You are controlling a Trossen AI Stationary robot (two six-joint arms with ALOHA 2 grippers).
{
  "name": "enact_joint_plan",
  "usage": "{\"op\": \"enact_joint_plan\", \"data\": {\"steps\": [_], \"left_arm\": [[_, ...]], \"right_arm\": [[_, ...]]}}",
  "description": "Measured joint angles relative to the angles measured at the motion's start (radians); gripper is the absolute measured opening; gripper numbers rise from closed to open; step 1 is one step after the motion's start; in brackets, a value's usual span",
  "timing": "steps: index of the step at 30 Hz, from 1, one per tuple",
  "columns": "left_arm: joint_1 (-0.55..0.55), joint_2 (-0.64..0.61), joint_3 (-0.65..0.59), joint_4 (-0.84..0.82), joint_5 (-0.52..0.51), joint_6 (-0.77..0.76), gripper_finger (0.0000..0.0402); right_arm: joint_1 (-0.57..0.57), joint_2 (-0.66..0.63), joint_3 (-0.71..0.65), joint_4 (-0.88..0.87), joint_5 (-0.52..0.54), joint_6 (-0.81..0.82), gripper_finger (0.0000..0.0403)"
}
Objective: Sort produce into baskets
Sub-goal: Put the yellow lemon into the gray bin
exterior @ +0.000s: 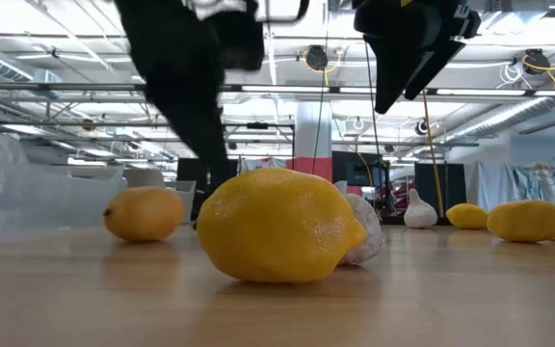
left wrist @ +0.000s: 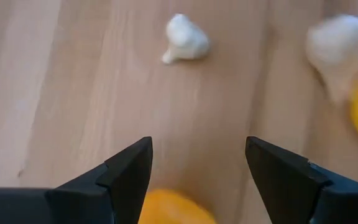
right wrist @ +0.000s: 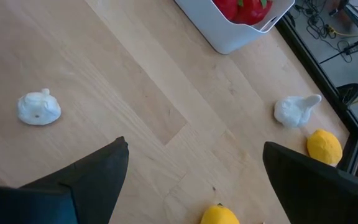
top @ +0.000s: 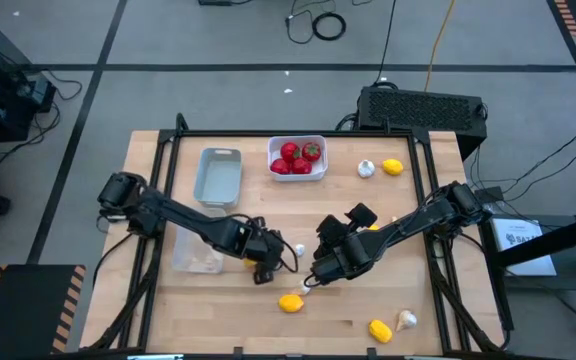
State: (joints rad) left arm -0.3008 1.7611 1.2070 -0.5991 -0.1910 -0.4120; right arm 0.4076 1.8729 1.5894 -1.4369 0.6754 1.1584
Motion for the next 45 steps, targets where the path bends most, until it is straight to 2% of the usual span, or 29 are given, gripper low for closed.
{"op": "enact_joint_plan", "data": {"steps": [4,7,10,17,24,33,42,45], "left_arm": [[0.000,-0.027,0.109,-0.268,0.005,-0.048,0.0264],[0.010,-0.036,0.163,-0.449,0.004,-0.213,0.0264],[0.032,-0.038,0.186,-0.540,0.012,-0.348,0.0264],[0.067,-0.037,0.174,-0.546,0.043,-0.409,0.0264],[0.095,-0.037,0.173,-0.525,0.144,-0.677,0.0264],[0.120,-0.034,0.173,-0.509,0.252,-0.759,0.0264],[0.078,-0.032,0.173,-0.508,0.160,-0.792,0.0264],[0.059,-0.032,0.156,-0.484,0.160,-0.821,0.0264]], "right_arm": [[0.000,0.000,0.000,0.000,0.000,0.000,0.0359],[0.000,0.000,0.000,0.002,0.000,0.000,0.0359],[0.000,0.000,0.000,0.004,0.000,-0.006,0.0359],[-0.002,0.000,0.000,0.004,0.000,-0.086,0.0359],[-0.002,0.000,0.000,-0.002,0.001,-0.155,0.0359],[-0.031,0.000,0.000,-0.002,0.001,-0.251,0.0359],[-0.116,0.000,0.000,0.014,0.002,-0.288,0.0359],[-0.119,0.000,0.000,0.030,0.000,-0.316,0.0359]]}}
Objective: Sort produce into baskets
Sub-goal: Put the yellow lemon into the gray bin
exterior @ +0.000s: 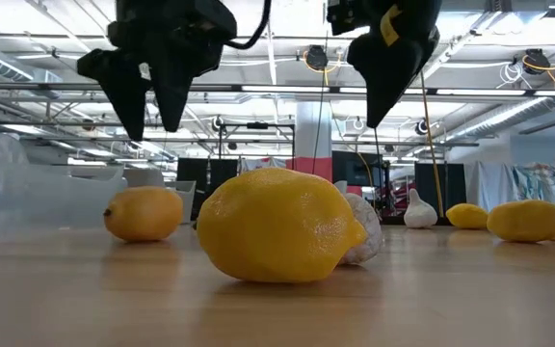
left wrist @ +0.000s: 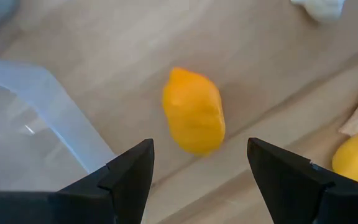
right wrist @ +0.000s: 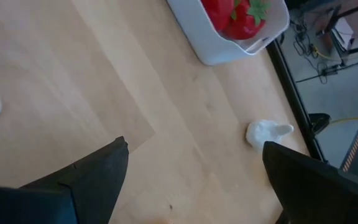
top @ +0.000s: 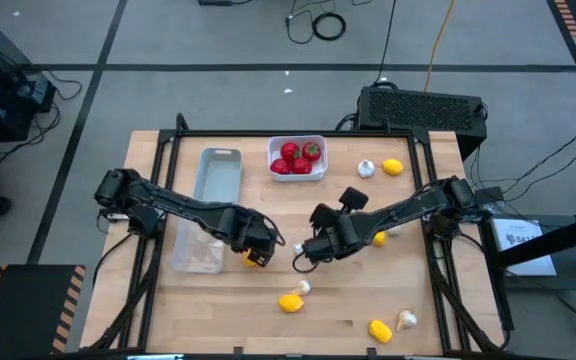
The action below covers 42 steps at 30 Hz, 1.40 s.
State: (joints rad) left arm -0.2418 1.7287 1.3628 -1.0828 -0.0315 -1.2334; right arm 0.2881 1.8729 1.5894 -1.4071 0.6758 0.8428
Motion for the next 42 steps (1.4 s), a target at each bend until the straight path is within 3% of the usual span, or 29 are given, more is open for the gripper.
{"op": "enact_joint_plan", "data": {"steps": [9,20,42], "left_arm": [[-0.016,0.000,-0.128,0.165,0.028,-0.096,0.0264],[-0.022,0.005,-0.130,0.187,-0.011,-0.090,0.0264],[-0.020,0.152,-0.131,0.215,-0.020,-0.017,0.0264]], "right_arm": [[-0.005,0.000,0.000,0.008,-0.001,-0.042,0.0359],[-0.039,0.000,0.000,0.087,-0.027,-0.126,0.0359],[-0.039,0.000,0.000,0.091,-0.027,-0.131,0.0359]]}}
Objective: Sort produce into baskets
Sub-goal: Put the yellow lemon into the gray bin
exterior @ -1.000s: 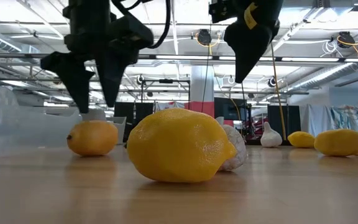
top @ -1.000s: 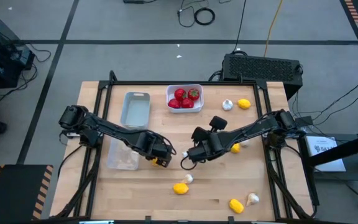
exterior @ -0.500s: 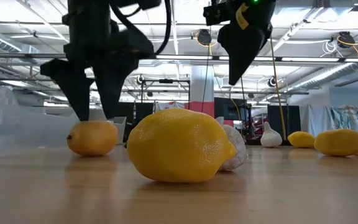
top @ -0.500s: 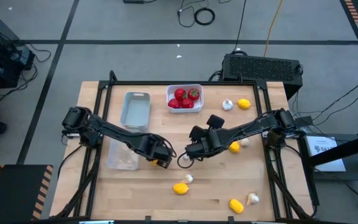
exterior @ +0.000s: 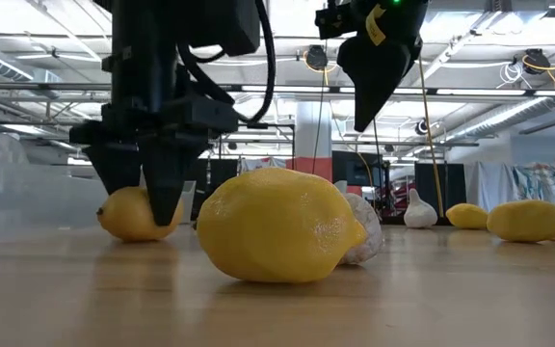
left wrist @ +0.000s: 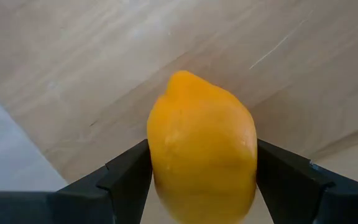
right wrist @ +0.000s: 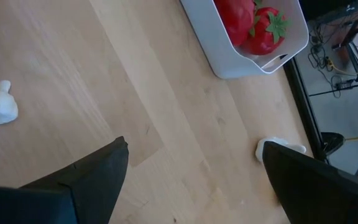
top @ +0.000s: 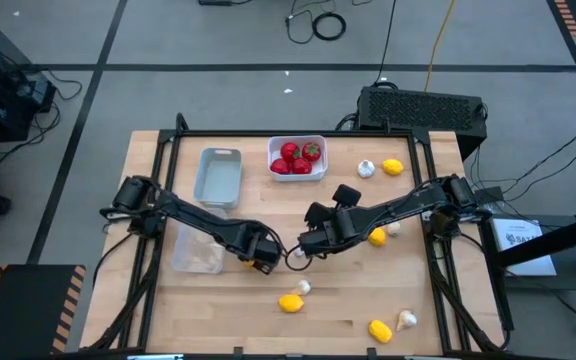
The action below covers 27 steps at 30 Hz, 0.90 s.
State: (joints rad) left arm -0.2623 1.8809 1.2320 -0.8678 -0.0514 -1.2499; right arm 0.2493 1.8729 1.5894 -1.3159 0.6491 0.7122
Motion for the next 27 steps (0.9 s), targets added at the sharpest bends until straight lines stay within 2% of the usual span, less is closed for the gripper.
{"op": "enact_joint_plan", "data": {"steps": [6,13,20,24,27], "left_arm": [[0.000,0.033,0.000,0.024,0.044,0.034,0.0264],[0.001,0.031,0.000,0.042,0.028,0.067,0.0263],[0.005,0.031,0.000,0.045,0.025,0.091,0.0209],[0.027,0.007,0.002,0.022,0.026,0.173,0.0208],[0.050,-0.039,0.031,-0.054,0.019,0.257,0.0208]], "right_arm": [[0.000,0.000,0.000,0.003,0.000,0.000,0.0359],[0.000,0.000,0.000,0.008,0.000,-0.010,0.0359],[0.000,0.000,0.000,0.020,0.000,-0.018,0.0359],[0.000,0.000,0.000,0.019,0.000,-0.018,0.0359],[0.000,0.000,0.000,0.021,0.000,-0.018,0.0359]]}}
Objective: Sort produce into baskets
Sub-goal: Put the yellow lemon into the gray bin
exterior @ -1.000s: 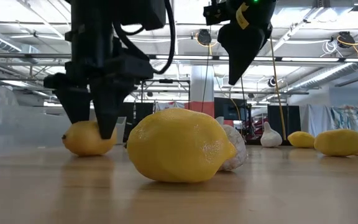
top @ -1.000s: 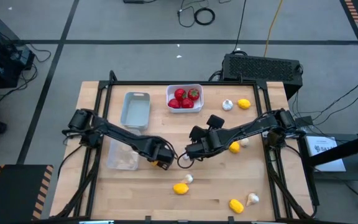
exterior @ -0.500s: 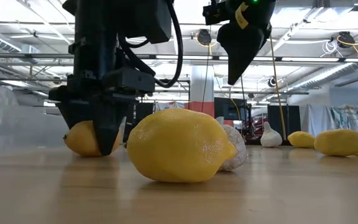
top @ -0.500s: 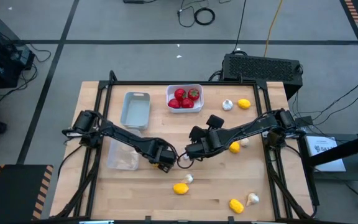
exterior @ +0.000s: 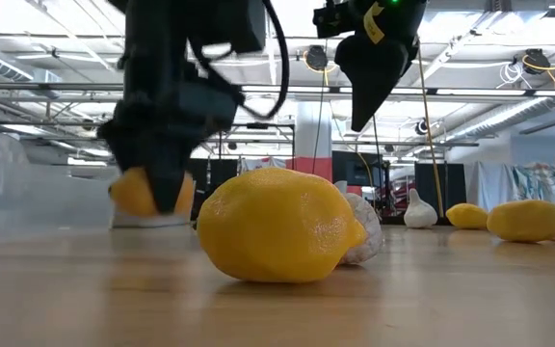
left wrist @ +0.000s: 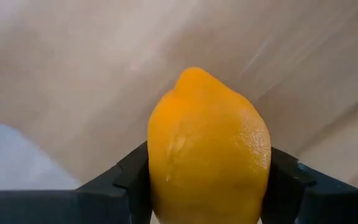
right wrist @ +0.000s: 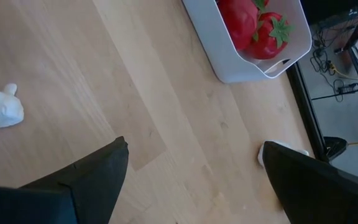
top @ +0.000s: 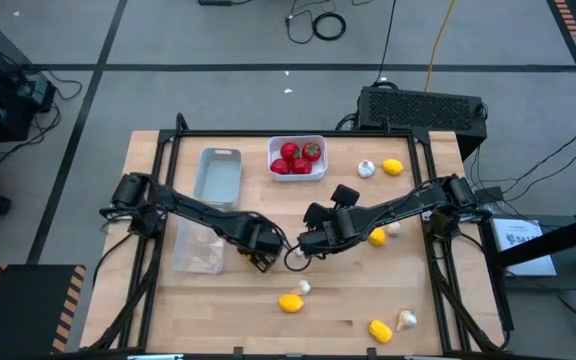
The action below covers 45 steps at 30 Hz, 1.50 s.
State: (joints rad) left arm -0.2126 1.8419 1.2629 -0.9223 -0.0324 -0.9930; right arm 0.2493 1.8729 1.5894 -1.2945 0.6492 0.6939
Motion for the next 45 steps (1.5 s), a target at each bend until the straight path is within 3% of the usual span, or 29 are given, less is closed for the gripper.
{"op": "enact_joint_plan", "data": {"steps": [6,10,17,20,25,27,32,45], "left_arm": [[0.060,-0.168,0.086,-0.217,-0.167,0.111,0.0228],[0.161,-0.306,0.088,-0.342,-0.260,0.168,0.0224],[0.440,-0.470,0.020,-0.368,-0.267,0.321,0.0218],[0.550,-0.485,-0.015,-0.351,-0.254,0.366,0.0218],[0.669,-0.473,-0.075,-0.245,-0.106,0.482,0.0218],[0.695,-0.465,-0.098,-0.200,-0.091,0.486,0.0220],[0.719,-0.438,-0.108,-0.178,-0.140,0.495,0.0241],[0.719,-0.428,-0.108,-0.184,-0.156,0.565,0.0286]], "right_arm": [[0.000,0.000,0.000,0.012,0.000,-0.007,0.0359],[0.000,0.000,0.000,0.023,0.000,-0.008,0.0359],[0.000,0.000,0.000,0.074,0.000,-0.046,0.0359],[0.000,0.000,0.000,0.093,0.000,-0.064,0.0359],[0.000,0.000,0.000,0.093,0.000,-0.070,0.0359],[0.000,0.000,0.000,0.096,0.003,-0.070,0.0359],[0.000,0.000,0.000,0.117,0.006,-0.049,0.0359],[0.007,0.000,-0.055,0.119,0.000,-0.025,0.0359]]}}
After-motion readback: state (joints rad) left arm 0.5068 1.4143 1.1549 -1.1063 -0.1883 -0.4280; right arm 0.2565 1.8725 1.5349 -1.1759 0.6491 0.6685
